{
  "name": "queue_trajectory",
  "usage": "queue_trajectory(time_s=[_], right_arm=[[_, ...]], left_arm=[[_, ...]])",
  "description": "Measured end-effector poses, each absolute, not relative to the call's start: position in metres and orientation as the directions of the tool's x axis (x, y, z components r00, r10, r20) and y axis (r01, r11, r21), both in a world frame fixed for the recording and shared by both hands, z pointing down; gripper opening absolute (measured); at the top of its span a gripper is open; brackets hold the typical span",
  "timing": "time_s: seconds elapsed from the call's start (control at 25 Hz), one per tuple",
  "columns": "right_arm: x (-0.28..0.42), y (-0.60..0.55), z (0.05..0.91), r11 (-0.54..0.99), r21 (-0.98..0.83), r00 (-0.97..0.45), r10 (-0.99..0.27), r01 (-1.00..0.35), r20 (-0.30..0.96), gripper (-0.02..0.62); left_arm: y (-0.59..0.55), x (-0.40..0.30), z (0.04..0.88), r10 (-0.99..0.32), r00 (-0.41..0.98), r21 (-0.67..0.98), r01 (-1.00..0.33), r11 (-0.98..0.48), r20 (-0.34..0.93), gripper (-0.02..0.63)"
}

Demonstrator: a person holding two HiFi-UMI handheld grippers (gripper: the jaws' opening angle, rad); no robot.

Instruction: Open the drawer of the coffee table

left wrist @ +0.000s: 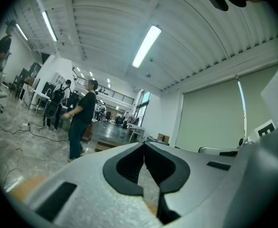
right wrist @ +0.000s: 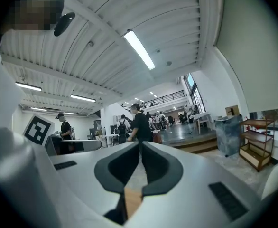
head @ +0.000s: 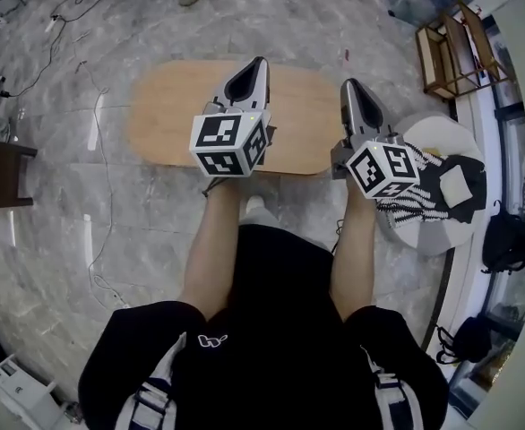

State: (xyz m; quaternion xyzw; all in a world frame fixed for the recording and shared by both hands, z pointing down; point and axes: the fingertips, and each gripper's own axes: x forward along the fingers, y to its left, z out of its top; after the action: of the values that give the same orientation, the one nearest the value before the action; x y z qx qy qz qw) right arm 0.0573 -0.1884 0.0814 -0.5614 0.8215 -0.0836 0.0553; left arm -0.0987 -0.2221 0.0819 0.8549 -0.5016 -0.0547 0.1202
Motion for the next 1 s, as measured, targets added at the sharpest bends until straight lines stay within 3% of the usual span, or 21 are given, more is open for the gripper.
queue_trajectory(time_s=[0.44,1.0], right_arm=[[0.075,-0.211,0.111,0.314,-0.182,-0.332,-0.94,-0.932,0.081,0.02],[0.1,-0.226,0.187,0.32,-0.264,-0.376,-0.905,-0.91,0.199,0.02]], left_arm=[[-0.239,-0.084,0.113,-0.847,0.526,0.291,-0.824,-0.487,0.073,0.009],[-0.246,-0.072,0.203,-0.857,0.461,0.373,-0.855,-0.359,0.232,0.009]])
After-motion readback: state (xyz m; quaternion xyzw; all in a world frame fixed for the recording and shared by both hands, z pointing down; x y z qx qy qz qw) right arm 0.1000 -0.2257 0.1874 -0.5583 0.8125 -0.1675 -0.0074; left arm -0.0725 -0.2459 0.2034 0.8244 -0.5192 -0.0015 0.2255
